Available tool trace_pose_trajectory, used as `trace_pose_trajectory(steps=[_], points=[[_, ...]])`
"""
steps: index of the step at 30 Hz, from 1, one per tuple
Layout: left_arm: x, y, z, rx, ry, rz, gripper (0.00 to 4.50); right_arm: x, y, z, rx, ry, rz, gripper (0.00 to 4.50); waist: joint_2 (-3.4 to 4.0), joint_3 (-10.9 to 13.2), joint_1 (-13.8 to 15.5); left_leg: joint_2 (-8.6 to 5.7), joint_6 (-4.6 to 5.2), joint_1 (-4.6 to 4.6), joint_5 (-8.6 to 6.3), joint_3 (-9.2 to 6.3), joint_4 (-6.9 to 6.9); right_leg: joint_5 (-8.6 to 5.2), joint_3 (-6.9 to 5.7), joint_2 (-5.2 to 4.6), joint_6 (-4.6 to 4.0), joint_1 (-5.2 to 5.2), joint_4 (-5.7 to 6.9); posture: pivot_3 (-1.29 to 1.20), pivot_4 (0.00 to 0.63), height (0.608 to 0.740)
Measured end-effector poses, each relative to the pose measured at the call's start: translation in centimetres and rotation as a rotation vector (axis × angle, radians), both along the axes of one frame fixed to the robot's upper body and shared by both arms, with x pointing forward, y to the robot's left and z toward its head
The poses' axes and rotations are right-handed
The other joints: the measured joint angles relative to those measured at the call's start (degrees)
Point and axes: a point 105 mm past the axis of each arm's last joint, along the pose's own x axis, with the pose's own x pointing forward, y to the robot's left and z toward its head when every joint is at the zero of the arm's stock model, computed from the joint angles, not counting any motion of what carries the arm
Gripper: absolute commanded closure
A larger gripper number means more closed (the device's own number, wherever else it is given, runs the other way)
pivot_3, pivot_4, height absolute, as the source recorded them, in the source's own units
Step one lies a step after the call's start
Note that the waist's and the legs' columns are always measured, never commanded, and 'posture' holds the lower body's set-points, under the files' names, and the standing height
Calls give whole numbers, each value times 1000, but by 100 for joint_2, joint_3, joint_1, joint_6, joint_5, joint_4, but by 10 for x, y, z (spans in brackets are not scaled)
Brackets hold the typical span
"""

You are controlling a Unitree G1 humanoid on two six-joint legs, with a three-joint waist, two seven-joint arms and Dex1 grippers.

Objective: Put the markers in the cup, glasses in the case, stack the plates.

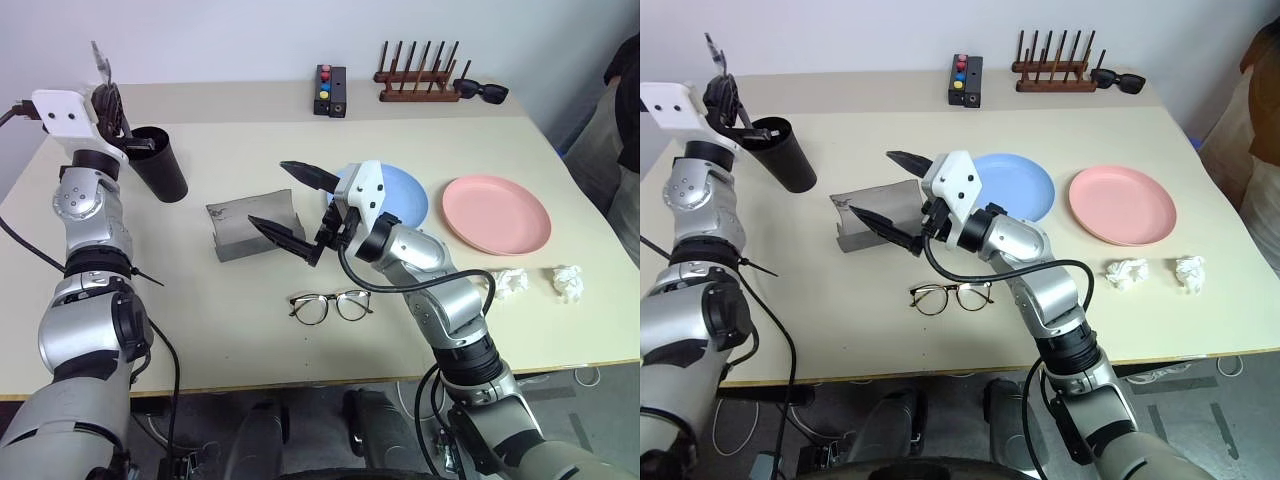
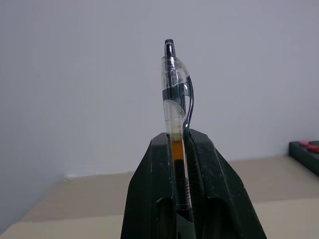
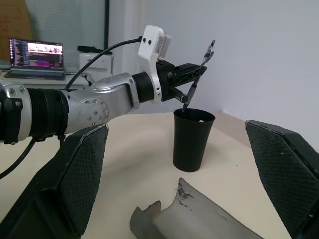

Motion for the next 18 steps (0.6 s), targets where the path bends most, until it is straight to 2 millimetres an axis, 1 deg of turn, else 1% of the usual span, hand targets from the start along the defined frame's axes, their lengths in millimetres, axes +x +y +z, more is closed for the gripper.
trace_pose_trajectory(steps=[4, 9, 18], points=[[1, 1, -7, -11, 22, 5, 4482, 0, 1, 1, 3, -1, 2, 0, 0, 0, 7, 0, 0, 0, 0, 0, 0, 0, -1, -1, 0, 0, 0, 0, 150, 735], [1, 2, -8, -12, 25, 7, 4482, 0, 1, 1, 2, -1, 2, 0, 0, 0, 12, 0, 0, 0, 0, 0, 0, 0, 0, -1, 0, 0, 0, 0, 150, 735], [4, -3, -15, -15, 45, -7, 4482, 0, 1, 1, 3, -1, 2, 0, 0, 0, 9, 0, 0, 0, 0, -1, 0, 0, -1, -1, 0, 0, 0, 0, 150, 735]])
